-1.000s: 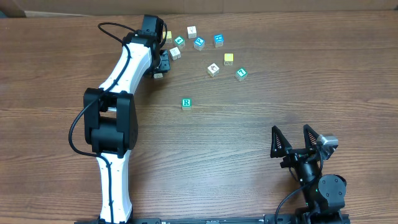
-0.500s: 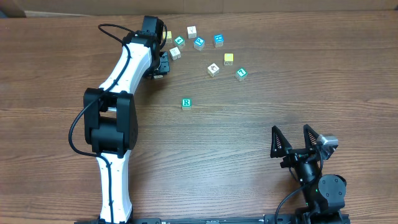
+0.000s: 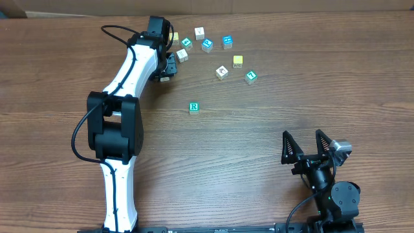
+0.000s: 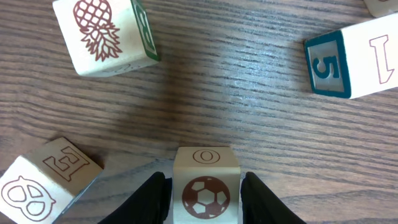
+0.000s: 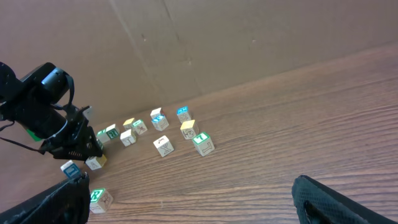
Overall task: Form a horizontal line
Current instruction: 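Close the left gripper on the soccer-ball O block and lift, then carry the O block rightward to beside the green R block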
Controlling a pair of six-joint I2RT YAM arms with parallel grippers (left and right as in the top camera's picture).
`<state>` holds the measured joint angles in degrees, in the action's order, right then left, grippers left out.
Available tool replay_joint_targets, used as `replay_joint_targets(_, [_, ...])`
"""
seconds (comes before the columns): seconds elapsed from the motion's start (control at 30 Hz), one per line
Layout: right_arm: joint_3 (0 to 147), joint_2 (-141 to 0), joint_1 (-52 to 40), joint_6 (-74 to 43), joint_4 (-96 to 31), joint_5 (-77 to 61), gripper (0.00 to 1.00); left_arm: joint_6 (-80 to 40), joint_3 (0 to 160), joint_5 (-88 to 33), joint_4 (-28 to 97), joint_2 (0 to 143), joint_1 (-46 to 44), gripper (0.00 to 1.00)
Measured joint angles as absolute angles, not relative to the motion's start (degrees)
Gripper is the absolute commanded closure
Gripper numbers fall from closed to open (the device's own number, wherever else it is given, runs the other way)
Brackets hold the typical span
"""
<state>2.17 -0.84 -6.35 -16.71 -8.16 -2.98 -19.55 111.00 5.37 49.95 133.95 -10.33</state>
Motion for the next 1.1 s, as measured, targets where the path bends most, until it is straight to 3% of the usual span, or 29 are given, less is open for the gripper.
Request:
replay_joint_targets(0.83, [2.17,-0.84,-6.35,-16.69,-8.16,-3.01,0.00,-19.77,111.28,5.32,50.06,133.88,-10.50,0.73])
replay_joint_targets(1.1, [2.17,-0.84,-6.35,-16.71,-8.16,-2.98,0.00,-20.34,111.63,4.40,52.12,127.07,-10.85,0.74])
